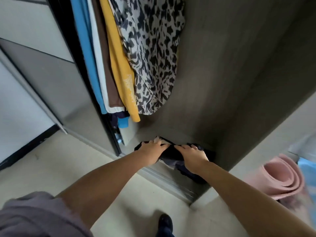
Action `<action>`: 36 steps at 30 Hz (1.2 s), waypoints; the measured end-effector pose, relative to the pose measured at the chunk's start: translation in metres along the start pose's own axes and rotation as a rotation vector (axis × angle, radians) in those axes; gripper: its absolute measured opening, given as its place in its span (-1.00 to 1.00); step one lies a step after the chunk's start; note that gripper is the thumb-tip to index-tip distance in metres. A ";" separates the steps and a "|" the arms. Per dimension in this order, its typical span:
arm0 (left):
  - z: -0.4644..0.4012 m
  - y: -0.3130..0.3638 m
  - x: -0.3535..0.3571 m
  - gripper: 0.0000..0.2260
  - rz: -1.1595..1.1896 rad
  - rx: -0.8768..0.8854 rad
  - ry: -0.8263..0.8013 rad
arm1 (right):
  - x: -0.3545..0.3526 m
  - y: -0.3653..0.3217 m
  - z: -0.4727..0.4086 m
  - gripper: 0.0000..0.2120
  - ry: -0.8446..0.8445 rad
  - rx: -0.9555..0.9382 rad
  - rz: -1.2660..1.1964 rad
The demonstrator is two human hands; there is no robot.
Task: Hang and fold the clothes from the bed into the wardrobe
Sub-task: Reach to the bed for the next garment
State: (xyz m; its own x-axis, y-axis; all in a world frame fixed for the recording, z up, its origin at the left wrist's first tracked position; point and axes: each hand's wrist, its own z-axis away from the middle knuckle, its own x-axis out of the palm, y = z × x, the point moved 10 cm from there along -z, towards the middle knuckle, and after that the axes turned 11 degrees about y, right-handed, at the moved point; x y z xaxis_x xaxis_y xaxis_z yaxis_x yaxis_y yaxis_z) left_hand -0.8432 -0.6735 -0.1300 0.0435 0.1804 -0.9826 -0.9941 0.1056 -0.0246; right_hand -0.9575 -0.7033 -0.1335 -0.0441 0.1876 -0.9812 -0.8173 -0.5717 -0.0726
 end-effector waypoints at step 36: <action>-0.389 -0.140 0.545 -0.17 0.141 0.152 -0.351 | 0.542 0.111 -0.357 -0.31 -0.305 0.236 -0.205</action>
State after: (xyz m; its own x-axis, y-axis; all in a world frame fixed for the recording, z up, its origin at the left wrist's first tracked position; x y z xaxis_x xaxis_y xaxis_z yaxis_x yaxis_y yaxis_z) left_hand -0.7188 -0.9699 -0.7338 -0.0349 0.5234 -0.8514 -0.9680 0.1941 0.1590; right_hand -0.8671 -0.9499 -0.7373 -0.0064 0.5258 -0.8506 -0.9341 -0.3068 -0.1826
